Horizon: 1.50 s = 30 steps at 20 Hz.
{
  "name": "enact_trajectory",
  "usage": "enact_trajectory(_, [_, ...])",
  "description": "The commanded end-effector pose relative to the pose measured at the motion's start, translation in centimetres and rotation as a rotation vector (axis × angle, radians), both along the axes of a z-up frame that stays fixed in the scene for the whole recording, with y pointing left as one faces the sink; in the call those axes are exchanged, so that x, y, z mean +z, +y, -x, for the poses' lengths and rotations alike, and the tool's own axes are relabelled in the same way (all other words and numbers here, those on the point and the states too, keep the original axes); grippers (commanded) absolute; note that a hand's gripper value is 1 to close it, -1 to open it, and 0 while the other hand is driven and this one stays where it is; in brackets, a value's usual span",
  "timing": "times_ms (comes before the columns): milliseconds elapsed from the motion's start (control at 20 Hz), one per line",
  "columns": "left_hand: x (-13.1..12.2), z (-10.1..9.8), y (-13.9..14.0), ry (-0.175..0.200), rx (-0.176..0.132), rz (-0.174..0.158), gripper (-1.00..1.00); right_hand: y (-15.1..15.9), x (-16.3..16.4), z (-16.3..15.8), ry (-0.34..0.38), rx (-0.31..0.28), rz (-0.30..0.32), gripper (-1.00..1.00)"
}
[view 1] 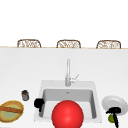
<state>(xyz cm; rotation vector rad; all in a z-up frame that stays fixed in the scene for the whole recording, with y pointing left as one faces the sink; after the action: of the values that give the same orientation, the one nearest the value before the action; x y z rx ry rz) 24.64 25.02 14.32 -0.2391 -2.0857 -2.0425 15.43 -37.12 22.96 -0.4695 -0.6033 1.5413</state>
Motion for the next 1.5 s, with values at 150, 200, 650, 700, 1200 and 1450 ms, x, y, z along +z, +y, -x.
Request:
enact_trajectory(150, [0.0, 0.0, 0.0, 0.0, 0.0, 0.0, 0.0, 0.1, -2.5, -1.8, -0.058, 0.002, 0.002, -1.0])
enact_trajectory(200, [0.0, 0.0, 0.0, 0.0, 0.0, 0.0, 0.0, -0.2, -2.7, -1.8, -0.073, 0.001, 0.001, -1.0])
enact_trajectory(650, [0.0, 0.0, 0.0, 0.0, 0.0, 0.0, 0.0, -1.2, -4.3, -2.5, -0.109, 0.019, -0.008, -1.0])
enact_trajectory(700, [0.0, 0.0, 0.0, 0.0, 0.0, 0.0, 0.0, -1.4, -4.4, -2.7, -0.1, 0.019, -0.008, -1.0])
enact_trajectory(1200, [0.0, 0.0, 0.0, 0.0, 0.0, 0.0, 0.0, -2.3, -8.5, -5.0, -0.115, 0.024, -0.003, -1.0])
enact_trajectory(1450, [0.0, 0.0, 0.0, 0.0, 0.0, 0.0, 0.0, -3.4, -10.8, -5.3, -0.118, 0.021, -0.019, -1.0])
